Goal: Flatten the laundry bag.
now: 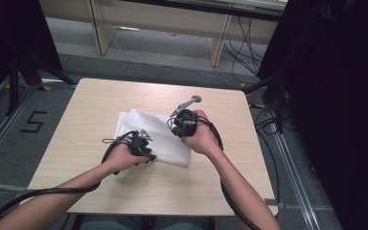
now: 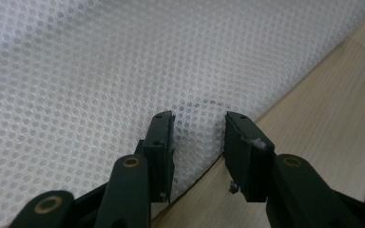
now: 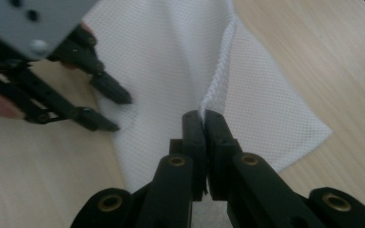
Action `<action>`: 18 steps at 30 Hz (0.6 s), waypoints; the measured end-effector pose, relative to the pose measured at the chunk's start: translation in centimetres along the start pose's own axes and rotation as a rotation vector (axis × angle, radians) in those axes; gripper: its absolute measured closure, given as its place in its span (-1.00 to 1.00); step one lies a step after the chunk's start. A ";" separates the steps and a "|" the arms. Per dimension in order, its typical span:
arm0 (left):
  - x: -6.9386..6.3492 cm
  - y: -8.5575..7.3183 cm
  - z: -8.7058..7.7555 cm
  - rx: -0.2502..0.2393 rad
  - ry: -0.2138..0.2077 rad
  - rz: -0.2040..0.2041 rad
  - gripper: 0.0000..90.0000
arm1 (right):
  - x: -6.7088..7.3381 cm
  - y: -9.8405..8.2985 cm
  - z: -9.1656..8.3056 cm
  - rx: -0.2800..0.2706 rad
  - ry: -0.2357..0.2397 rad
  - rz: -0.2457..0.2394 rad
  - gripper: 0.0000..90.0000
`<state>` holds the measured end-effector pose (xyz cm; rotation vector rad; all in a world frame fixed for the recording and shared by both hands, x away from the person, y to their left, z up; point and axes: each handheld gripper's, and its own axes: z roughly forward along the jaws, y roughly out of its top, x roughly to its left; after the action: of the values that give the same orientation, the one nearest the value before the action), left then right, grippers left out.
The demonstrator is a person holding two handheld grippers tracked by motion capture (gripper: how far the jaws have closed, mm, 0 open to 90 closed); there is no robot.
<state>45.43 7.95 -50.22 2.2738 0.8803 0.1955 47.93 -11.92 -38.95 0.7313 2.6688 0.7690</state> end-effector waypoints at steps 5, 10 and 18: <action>0.1 0.2 0.0 0.023 0.006 0.024 0.41 | 2.0 -0.9 -0.9 -0.031 0.015 -0.008 0.99; -0.1 0.3 0.1 0.014 0.007 0.004 0.42 | 2.7 -1.5 -1.1 -0.052 0.013 0.021 0.99; 0.5 0.6 -0.1 0.068 -0.002 0.058 0.42 | 3.5 -2.1 -1.3 -0.081 0.017 0.025 0.99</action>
<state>46.12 8.04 -49.80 2.3638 0.8323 0.1918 43.63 -12.13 -39.50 0.7417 2.6313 0.8878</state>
